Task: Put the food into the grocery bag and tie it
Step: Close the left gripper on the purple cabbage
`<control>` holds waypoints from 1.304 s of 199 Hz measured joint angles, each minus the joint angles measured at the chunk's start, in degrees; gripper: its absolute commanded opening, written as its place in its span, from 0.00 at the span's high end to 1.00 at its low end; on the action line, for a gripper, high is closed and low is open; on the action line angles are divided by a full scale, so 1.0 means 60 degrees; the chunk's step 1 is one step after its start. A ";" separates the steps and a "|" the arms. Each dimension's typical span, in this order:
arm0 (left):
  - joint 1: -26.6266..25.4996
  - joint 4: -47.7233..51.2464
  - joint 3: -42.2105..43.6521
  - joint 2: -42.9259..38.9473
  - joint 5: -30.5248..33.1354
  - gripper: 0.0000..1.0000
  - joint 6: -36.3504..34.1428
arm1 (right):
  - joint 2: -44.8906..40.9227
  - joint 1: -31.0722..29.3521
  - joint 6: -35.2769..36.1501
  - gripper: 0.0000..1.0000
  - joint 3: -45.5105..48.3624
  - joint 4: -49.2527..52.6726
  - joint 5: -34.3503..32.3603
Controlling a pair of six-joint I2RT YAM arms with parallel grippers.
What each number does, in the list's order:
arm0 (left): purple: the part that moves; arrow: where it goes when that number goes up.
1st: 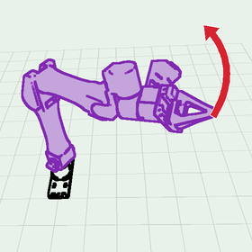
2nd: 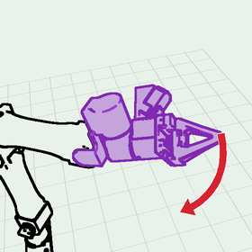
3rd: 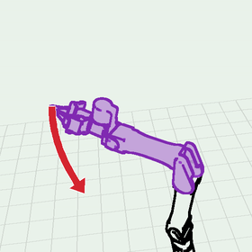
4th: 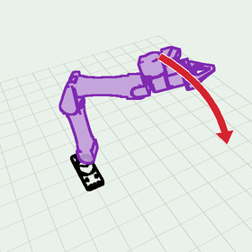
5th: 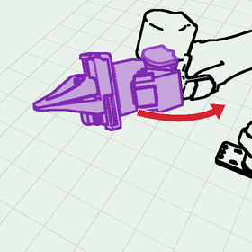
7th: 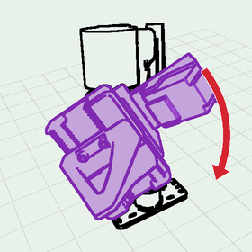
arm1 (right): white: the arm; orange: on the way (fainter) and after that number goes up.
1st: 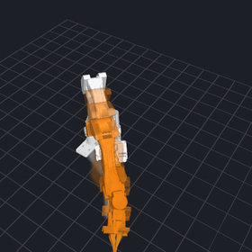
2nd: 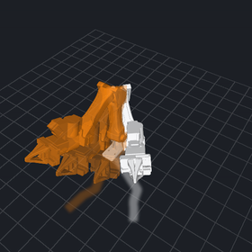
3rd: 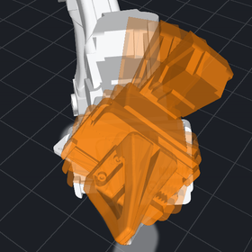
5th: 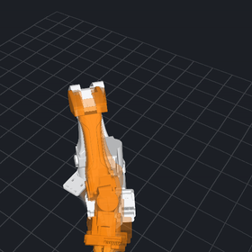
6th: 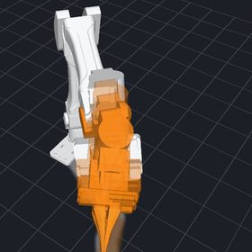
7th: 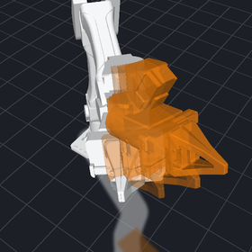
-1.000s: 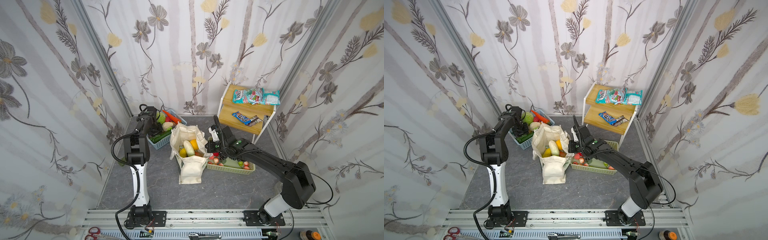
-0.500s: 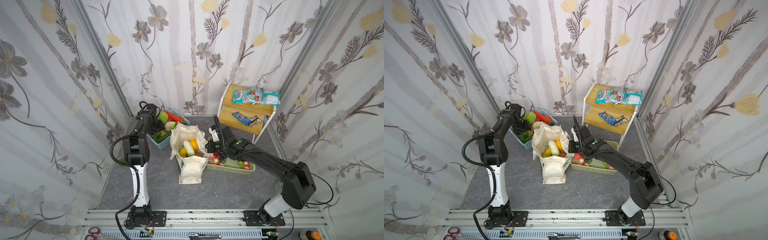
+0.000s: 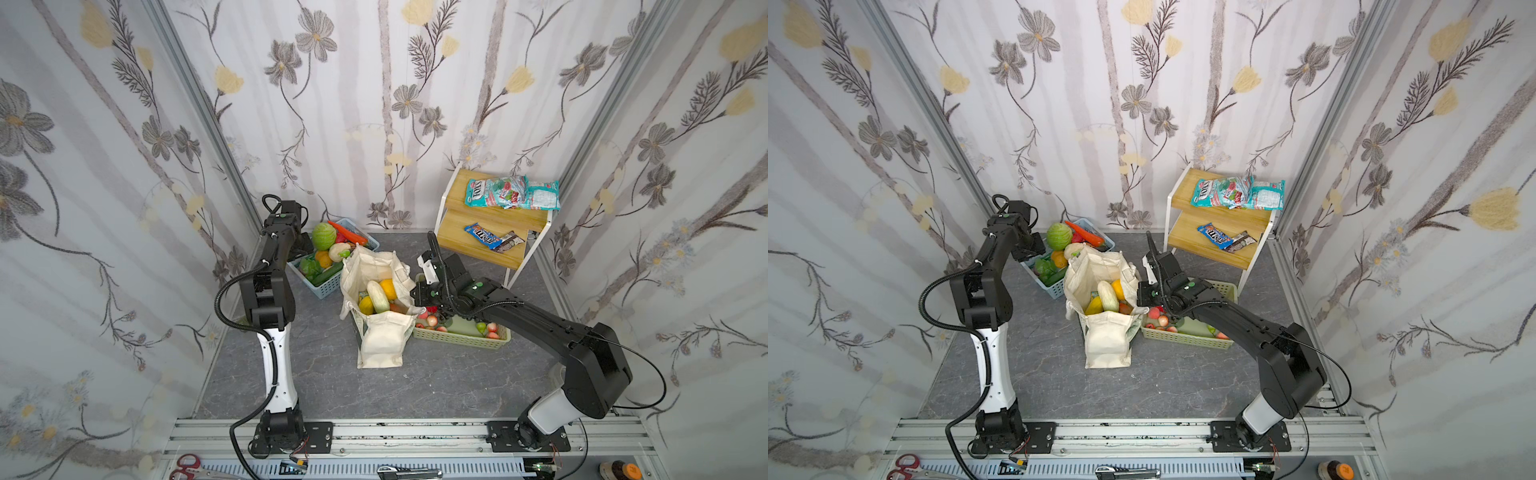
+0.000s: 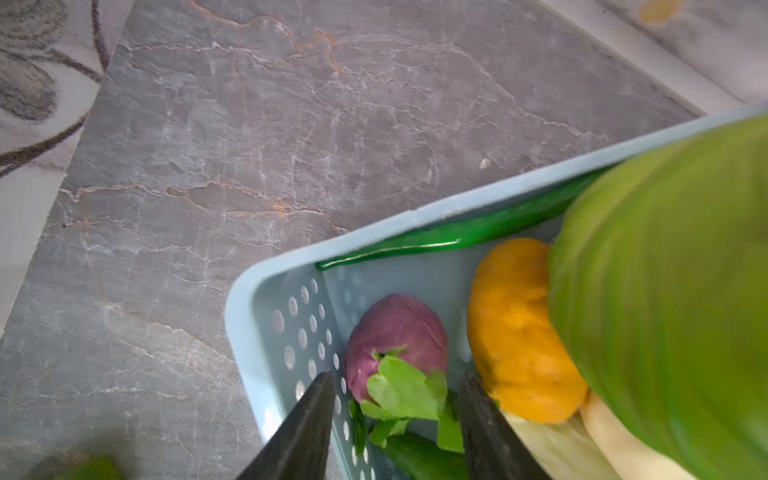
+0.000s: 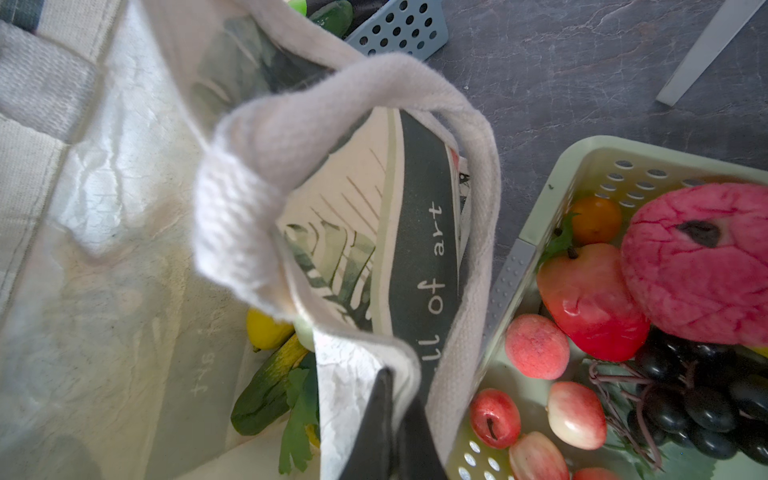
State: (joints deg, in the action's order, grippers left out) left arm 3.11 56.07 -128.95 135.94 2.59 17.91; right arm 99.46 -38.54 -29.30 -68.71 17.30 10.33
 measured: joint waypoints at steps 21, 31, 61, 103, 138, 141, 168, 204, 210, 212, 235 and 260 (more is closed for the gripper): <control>0.0000 0.0029 -0.0397 0.0437 0.0084 0.46 -0.0197 | 0.0000 0.0000 0.0000 1.00 -0.0029 0.0018 0.0000; 0.0000 0.0066 -0.0594 0.0648 0.0091 0.40 -0.0211 | 0.0004 0.0000 0.0000 1.00 -0.0047 0.0022 0.0000; -0.0022 0.0259 -0.0652 0.0794 -0.0127 0.30 -0.0240 | 0.0004 0.0000 0.0000 1.00 -0.0066 0.0040 -0.0004; -0.0160 0.0601 -0.0659 0.0798 -0.0186 0.31 -0.0328 | 0.0106 -0.0011 -0.0004 1.00 -0.0182 0.0095 0.0007; -0.0244 0.0889 -0.0652 0.0794 -0.0219 0.45 -0.0455 | 0.0124 -0.0036 -0.0004 1.00 -0.0248 0.0160 0.0004; -0.0244 0.0900 -0.0648 0.0794 -0.0226 0.46 -0.0452 | 0.0124 -0.0040 -0.0004 1.00 -0.0248 0.0160 0.0000; -0.0251 0.0973 -0.0648 0.0882 -0.0178 0.51 -0.0488 | 0.0124 -0.0069 -0.0004 1.00 -0.0248 0.0157 -0.0007; -0.0262 0.0860 -0.0652 0.1067 0.0022 0.40 -0.0601 | 0.0124 -0.0084 -0.0007 1.00 -0.0240 0.0157 -0.0033; -0.0262 0.0892 -0.0652 0.1107 0.0076 0.39 -0.0674 | 0.0124 -0.0084 -0.0007 1.00 -0.0240 0.0157 -0.0033; -0.0273 0.0903 -0.0652 0.1122 0.0095 0.39 -0.0685 | 0.0124 -0.0084 -0.0011 1.00 -0.0240 0.0153 -0.0033; -0.0291 0.1151 -0.0641 0.1246 0.0328 0.35 -0.0743 | 0.0186 -0.0087 -0.0033 1.00 -0.0277 0.0157 -0.0029; -0.0270 0.1220 -0.0641 0.1249 0.0393 0.36 -0.0780 | 0.0302 -0.0109 -0.0033 1.00 -0.0404 0.0182 0.0000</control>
State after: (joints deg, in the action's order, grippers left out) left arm 1.50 63.40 -132.79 143.44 4.95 13.23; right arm 101.27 -39.20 -29.50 -71.13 18.39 10.33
